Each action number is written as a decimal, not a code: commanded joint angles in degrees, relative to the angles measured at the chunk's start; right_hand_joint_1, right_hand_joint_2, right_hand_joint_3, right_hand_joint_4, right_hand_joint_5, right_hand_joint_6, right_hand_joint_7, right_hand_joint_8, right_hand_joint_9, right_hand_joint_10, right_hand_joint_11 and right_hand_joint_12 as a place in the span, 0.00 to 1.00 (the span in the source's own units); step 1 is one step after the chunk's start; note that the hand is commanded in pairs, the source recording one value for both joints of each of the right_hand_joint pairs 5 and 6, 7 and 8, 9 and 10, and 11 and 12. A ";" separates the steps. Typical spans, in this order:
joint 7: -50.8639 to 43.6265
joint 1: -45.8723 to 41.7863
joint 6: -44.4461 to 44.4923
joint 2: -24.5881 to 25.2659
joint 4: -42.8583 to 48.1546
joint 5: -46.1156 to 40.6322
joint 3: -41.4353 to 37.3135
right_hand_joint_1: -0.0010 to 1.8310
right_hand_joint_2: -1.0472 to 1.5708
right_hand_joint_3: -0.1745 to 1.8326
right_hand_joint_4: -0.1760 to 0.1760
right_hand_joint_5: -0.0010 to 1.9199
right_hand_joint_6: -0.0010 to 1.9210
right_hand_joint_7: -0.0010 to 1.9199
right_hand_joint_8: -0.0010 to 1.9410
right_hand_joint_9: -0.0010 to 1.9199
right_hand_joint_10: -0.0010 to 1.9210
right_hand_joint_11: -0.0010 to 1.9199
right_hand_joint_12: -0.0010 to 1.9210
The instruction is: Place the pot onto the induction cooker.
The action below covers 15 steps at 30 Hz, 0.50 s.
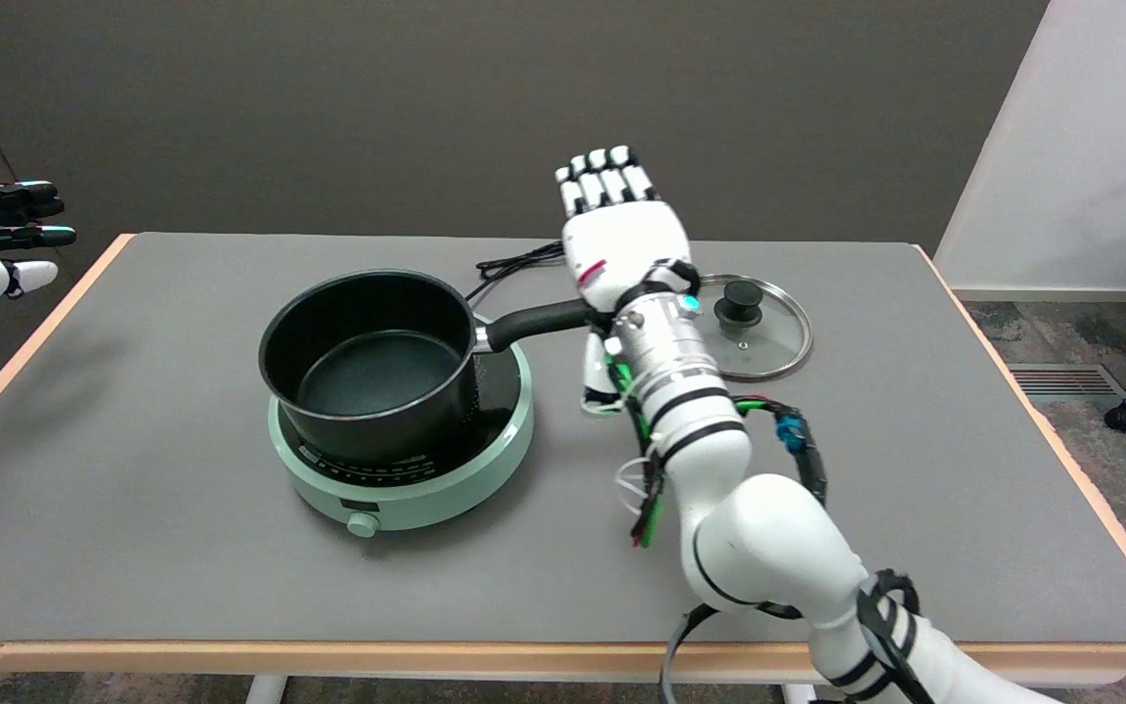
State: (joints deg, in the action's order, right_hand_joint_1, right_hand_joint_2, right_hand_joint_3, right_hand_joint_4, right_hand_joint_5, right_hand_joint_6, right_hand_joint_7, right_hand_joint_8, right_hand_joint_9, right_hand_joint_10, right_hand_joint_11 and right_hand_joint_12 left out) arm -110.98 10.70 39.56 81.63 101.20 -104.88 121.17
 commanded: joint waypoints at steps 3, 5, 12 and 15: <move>11.24 -9.19 1.35 -8.47 5.24 13.45 -10.47 0.72 0.04 0.71 0.04 0.02 0.02 0.02 0.02 0.02 0.02 0.02 0.02; 12.76 -9.72 0.98 -9.13 5.13 13.85 -12.58 0.71 0.04 0.72 0.06 0.02 0.02 0.02 0.02 0.02 0.02 0.02 0.02; 19.78 -9.59 -1.44 -11.61 2.30 13.09 -19.04 0.70 0.06 0.71 0.15 0.03 0.03 0.03 0.02 0.03 0.03 0.03 0.03; 21.07 -9.54 -5.66 -11.84 1.13 11.60 -23.15 0.69 0.08 0.71 0.21 0.03 0.03 0.03 0.03 0.03 0.03 0.03 0.03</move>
State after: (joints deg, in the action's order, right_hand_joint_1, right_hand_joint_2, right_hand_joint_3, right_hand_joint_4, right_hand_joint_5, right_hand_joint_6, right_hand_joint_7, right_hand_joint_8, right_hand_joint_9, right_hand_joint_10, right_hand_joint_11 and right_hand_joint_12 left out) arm -101.42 4.18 40.24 75.14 104.67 -95.46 112.12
